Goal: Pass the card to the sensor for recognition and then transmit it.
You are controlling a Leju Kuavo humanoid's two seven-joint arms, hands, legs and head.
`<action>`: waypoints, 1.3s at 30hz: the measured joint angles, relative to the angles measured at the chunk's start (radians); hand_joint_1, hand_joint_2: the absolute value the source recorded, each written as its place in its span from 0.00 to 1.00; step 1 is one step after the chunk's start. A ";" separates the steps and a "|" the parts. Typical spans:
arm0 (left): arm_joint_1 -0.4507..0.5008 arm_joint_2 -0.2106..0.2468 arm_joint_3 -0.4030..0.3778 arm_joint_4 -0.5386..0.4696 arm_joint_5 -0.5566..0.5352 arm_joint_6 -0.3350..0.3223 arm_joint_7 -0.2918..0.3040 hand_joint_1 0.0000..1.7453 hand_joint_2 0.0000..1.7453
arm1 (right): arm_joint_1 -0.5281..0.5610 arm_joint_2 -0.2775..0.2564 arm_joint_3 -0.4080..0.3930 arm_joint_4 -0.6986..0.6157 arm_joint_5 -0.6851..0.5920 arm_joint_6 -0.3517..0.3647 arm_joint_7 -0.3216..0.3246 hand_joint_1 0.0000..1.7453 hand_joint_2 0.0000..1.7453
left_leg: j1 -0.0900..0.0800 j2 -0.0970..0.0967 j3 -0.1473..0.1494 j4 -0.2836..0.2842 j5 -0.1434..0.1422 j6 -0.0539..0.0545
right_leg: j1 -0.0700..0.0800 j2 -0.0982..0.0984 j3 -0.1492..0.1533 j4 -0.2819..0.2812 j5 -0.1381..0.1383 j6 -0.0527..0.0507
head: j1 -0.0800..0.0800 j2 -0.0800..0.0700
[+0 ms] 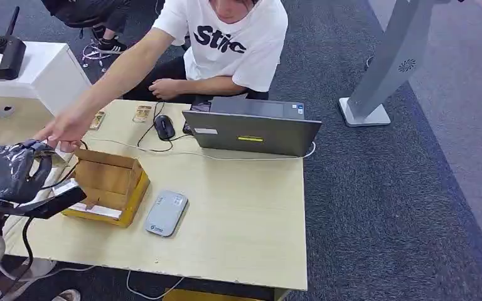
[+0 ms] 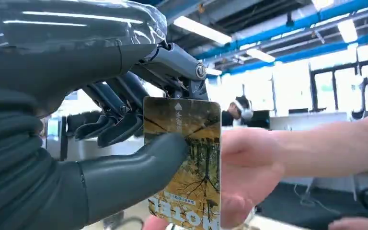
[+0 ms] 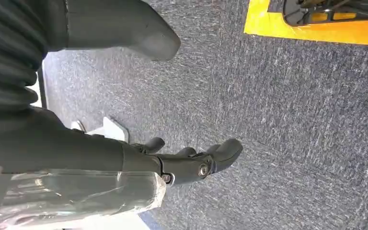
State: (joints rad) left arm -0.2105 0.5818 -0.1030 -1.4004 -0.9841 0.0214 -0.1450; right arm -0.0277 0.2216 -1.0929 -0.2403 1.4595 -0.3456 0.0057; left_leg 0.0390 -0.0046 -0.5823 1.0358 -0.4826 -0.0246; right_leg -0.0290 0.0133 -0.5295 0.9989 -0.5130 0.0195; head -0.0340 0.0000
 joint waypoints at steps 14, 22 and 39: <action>-0.074 -0.059 -0.009 -0.002 0.000 0.034 0.035 0.00 1.00 | -0.002 0.000 -0.014 -0.001 0.013 -0.002 0.000 0.00 1.00 | 0.000 0.000 0.000 0.000 0.000 0.000 | 0.000 0.000 0.000 0.000 0.000 0.000 | 0.000 0.000; -0.033 -0.113 0.003 -0.024 0.042 0.106 0.061 0.00 1.00 | -0.004 0.007 -0.033 -0.002 -0.002 -0.002 0.000 0.00 1.00 | 0.000 0.001 0.000 0.000 0.000 0.000 | 0.000 0.001 0.000 0.000 0.000 0.000 | 0.000 0.000; 0.520 -0.512 0.384 -0.403 0.261 0.182 -0.355 0.00 1.00 | 0.007 0.052 -0.126 -0.032 -0.014 -0.003 -0.017 0.00 1.00 | -0.003 0.003 -0.001 0.000 -0.004 0.004 | -0.003 0.001 -0.002 -0.002 -0.002 0.002 | 0.000 0.000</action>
State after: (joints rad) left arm 0.3094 0.0693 0.2809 -1.8037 -0.7229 0.2033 -0.4997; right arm -0.0207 0.2739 -1.2188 -0.2724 1.4454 -0.3487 -0.0114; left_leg 0.0359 -0.0018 -0.5835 1.0356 -0.4866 -0.0209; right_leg -0.0319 0.0143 -0.5318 0.9973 -0.5148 0.0218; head -0.0340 0.0000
